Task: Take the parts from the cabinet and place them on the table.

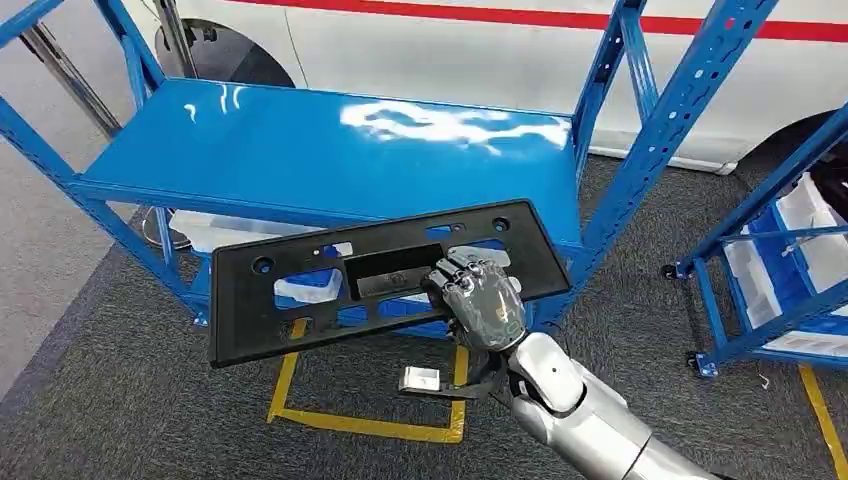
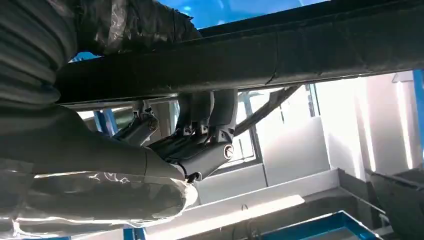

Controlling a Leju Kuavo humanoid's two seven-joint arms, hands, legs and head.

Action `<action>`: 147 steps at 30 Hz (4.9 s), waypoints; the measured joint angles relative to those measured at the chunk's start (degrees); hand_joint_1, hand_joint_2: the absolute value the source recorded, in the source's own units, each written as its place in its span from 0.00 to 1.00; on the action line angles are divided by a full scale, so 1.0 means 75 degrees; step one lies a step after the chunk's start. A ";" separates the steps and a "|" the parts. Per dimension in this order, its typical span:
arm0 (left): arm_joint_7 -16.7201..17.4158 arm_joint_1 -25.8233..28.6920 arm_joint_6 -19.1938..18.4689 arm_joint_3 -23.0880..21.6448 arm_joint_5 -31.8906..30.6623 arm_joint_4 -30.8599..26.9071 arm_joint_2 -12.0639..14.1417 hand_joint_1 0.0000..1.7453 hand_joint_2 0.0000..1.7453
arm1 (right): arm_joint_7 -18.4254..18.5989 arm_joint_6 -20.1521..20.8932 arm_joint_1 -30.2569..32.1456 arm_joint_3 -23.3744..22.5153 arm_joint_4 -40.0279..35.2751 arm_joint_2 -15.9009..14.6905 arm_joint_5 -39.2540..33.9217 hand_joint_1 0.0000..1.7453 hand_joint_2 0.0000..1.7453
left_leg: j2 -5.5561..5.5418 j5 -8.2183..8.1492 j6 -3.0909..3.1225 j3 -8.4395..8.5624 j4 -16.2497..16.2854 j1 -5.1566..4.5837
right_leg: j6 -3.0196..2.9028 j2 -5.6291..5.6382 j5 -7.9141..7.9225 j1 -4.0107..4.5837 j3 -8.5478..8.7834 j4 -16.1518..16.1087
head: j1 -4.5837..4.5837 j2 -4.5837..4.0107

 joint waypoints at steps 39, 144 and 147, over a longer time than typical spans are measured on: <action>0.0522 -0.0227 -0.0163 -0.0230 -0.0245 -0.0093 0.0064 0.00 1.00 | -0.1314 0.7169 0.1449 -0.1542 -0.0417 0.0670 -1.0605 1.00 1.00 | -0.0050 -0.0506 -0.0197 0.0222 0.0333 -0.0078 | -0.0306 0.0002 0.0555 0.0043 0.1044 -0.2368 | 0.0015 0.0000; 0.1343 -0.0329 -0.0017 -0.1725 -0.1848 -0.0134 0.0189 0.00 1.00 | -0.1629 0.7556 0.2914 -0.1807 -0.2320 0.0828 -1.0681 1.00 1.00 | 0.0302 -0.0178 -0.0207 -0.0169 0.0492 -0.0063 | -0.0390 -0.0628 0.0205 0.0083 0.1373 -0.2279 | -0.0105 0.0000; 0.1329 -0.0355 -0.0035 -0.1740 -0.1848 -0.0134 0.0187 0.00 1.00 | -0.1632 0.7557 0.2920 -0.1827 -0.2343 0.0819 -1.0681 1.00 1.00 | 0.0344 -0.0252 -0.0112 -0.0135 0.0354 -0.0175 | -0.0283 -0.0822 0.0186 0.0099 0.1381 -0.2309 | -0.0105 0.0000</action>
